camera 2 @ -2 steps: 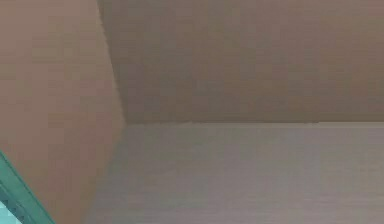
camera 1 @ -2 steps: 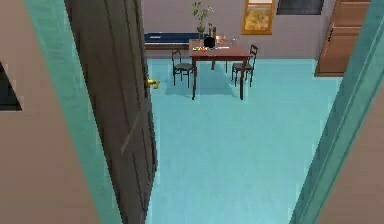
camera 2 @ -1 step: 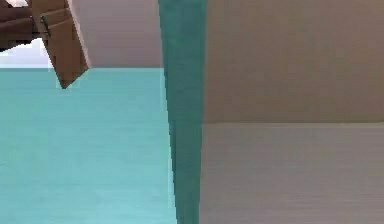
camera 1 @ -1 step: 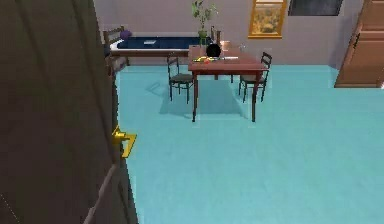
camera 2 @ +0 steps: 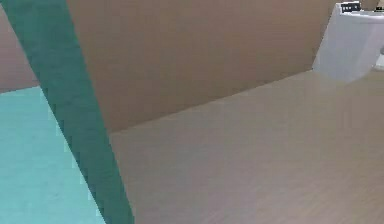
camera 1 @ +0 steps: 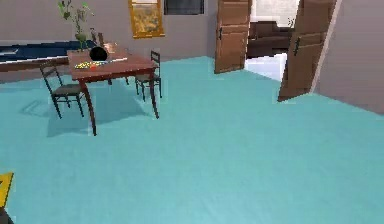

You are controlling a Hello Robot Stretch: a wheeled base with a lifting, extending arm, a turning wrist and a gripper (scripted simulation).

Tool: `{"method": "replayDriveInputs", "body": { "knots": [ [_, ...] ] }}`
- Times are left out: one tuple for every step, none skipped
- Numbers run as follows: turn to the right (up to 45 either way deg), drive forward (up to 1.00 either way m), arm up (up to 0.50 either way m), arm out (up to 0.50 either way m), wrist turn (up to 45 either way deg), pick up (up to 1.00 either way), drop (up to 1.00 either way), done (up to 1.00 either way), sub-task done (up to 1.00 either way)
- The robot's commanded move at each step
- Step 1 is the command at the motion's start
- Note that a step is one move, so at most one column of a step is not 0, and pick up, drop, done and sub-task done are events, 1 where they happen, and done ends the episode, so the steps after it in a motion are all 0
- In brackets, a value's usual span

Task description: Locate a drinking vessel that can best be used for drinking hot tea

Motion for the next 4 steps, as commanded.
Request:
{"method": "replayDriveInputs", "body": {
  "knots": [
    [0.0, 1.00, 0.00, 0.00, 0.0, 0.00, 0.00, 0.00, 0.00],
    [0.0, 1.00, 0.00, 0.00, 0.0, 0.00, 0.00, 0.00, 0.00],
    [0.0, 0.60, 0.00, 0.00, 0.0, 0.00, 0.00, 0.00, 0.00],
    [-27.0, 0.00, 0.00, 0.00, 0.0, 0.00, 0.00, 0.00, 0.00]
  ]
}}
